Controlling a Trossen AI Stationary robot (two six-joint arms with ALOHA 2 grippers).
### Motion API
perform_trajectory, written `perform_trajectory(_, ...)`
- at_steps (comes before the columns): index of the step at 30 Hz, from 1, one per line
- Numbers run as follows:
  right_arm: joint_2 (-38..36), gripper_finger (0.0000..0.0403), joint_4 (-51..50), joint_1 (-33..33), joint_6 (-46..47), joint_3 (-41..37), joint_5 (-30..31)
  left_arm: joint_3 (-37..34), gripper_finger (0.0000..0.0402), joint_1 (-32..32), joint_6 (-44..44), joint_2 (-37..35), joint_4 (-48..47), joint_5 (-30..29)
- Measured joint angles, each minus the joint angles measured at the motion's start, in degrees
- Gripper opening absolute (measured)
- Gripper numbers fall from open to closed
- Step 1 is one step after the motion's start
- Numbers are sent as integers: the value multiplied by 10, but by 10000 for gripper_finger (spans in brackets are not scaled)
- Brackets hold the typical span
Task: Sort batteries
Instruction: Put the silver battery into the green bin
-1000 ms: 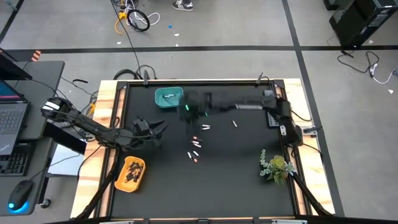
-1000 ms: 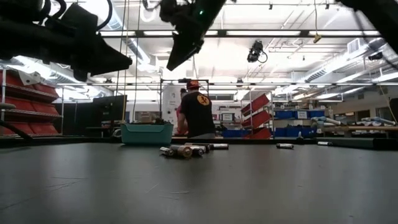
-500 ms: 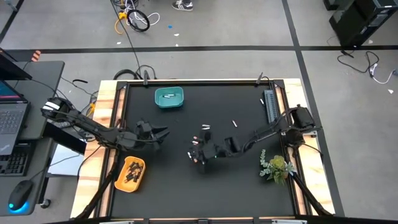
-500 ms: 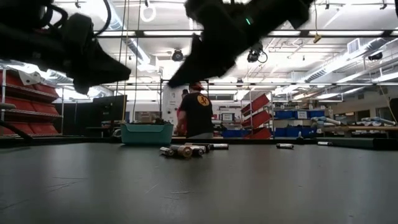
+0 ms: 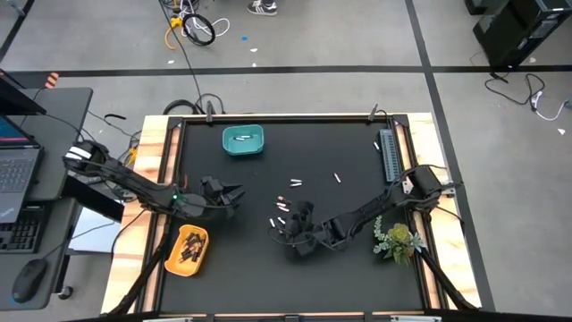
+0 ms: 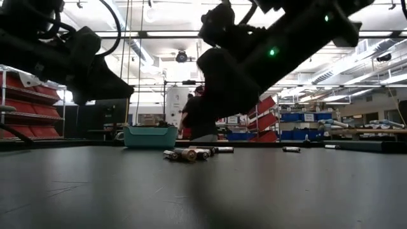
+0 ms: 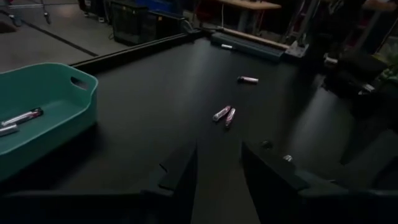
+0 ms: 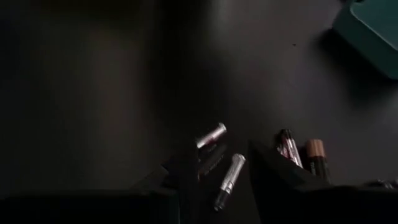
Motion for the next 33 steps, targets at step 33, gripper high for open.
perform_trajectory(33,34,126,409,2,-59,-181,38,87,140,1,19,122,8,14)
